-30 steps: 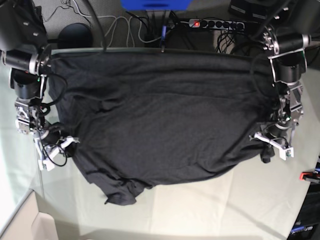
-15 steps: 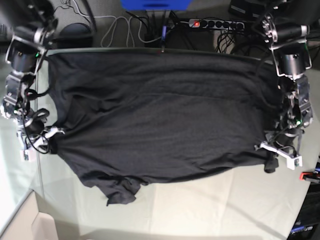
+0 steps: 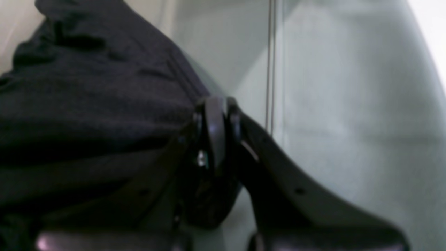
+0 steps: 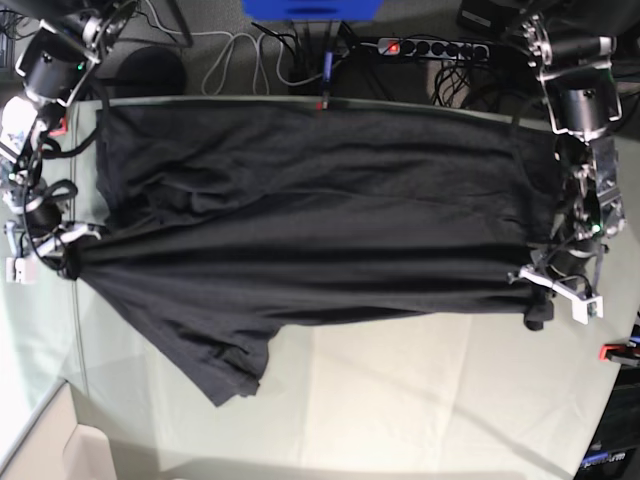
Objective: Layout the t-shirt on the table in an organized manner, then fold the t-shirt properly
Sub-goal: 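Fold the shirt side with both grippers toward the collar edge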
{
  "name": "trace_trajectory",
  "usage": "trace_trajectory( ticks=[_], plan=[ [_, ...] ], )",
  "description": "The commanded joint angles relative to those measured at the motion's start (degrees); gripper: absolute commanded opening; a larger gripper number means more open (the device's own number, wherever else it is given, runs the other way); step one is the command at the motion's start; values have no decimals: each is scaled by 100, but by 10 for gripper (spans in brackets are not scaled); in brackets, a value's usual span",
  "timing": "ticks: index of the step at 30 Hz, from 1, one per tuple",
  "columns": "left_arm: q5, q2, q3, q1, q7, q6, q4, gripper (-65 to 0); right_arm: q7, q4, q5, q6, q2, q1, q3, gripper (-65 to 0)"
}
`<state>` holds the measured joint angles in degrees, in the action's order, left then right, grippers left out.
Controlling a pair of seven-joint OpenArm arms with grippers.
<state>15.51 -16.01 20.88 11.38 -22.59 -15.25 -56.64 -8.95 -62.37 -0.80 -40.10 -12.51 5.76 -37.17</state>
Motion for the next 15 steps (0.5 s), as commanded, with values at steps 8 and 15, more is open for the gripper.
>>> trace_trajectory(
  ticks=[8, 15],
  plan=[
    [36, -91, 26, -166, 145, -10, -107, -649, 240, -633, 119, 10, 43, -572, -33, -650],
    [36, -74, 26, -395, -58, -10, -81, -568, 240, -633, 119, 10, 113, -783, -6, -650]
  ],
)
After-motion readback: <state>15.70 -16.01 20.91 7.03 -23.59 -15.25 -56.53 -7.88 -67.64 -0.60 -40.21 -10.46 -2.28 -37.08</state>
